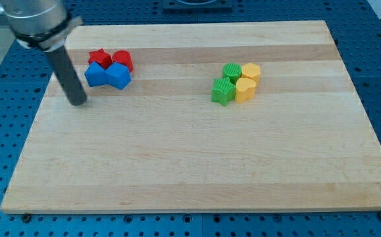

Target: Push the red blocks to the top right side of the blue cube

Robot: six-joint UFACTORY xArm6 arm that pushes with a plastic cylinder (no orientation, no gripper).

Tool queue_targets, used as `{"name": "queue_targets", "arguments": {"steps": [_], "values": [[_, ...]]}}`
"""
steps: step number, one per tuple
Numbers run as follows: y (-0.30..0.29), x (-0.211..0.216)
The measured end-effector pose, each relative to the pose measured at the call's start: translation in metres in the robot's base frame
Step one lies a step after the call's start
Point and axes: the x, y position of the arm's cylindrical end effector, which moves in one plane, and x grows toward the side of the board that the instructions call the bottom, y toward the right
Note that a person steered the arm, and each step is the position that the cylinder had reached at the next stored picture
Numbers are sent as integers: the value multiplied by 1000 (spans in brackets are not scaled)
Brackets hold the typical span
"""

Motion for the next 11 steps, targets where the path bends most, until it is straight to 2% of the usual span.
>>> {"name": "queue_targets", "arguments": {"steps": [1,2,3,8,11], "values": [[-17,-31],[-17,-80],[-2,-103],[114,-110],[126,-113]]}}
